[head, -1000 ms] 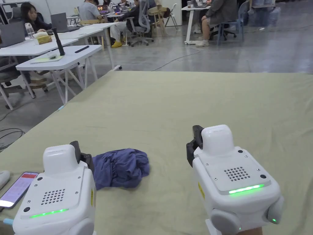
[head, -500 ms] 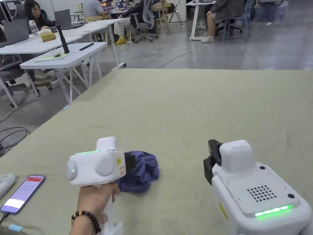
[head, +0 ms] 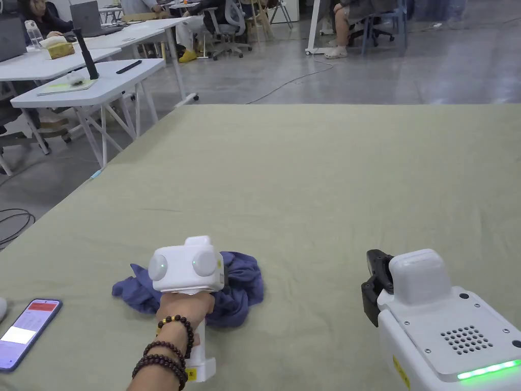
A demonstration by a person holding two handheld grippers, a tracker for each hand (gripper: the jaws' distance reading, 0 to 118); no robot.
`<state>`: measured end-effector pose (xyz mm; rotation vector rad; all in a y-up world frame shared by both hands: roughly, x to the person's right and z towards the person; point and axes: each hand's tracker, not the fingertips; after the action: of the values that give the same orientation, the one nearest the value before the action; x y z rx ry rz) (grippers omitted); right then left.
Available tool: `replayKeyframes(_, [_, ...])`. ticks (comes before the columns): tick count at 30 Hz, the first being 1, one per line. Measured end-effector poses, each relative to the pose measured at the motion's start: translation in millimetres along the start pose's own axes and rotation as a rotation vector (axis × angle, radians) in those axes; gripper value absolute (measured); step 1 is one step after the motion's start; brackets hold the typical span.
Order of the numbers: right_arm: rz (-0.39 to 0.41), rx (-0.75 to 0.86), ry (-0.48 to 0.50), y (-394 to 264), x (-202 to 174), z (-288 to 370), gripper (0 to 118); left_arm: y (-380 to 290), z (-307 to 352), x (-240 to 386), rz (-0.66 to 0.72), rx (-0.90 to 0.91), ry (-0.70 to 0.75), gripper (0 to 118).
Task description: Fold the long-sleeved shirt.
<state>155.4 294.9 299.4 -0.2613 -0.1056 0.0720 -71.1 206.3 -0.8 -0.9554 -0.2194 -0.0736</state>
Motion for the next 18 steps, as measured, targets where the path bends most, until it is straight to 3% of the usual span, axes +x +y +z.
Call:
replayKeyframes(5, [-0.003,-0.002,-0.006,-1.8,7.6,4.3,0,-0.7,60.8,6.3,-0.027,0.157,-0.13,5])
replayKeyframes(9, [-0.021,0.017,-0.05,-0.4,26.0,14.1,0,4.7,122.3,48.3,-0.089,0.283,-0.27,5])
replayKeyframes(14, [-0.036,0.038,-0.211,-3.6,73.9,40.1,0,-6.2,160.1,152.3,-0.255,0.33,-0.465,5])
replayKeyframes(18, [-0.061,0.019,-0.385,-11.6,133.3,80.8,0,-35.5,158.8,269.3,-0.352,0.252,-0.7,5])
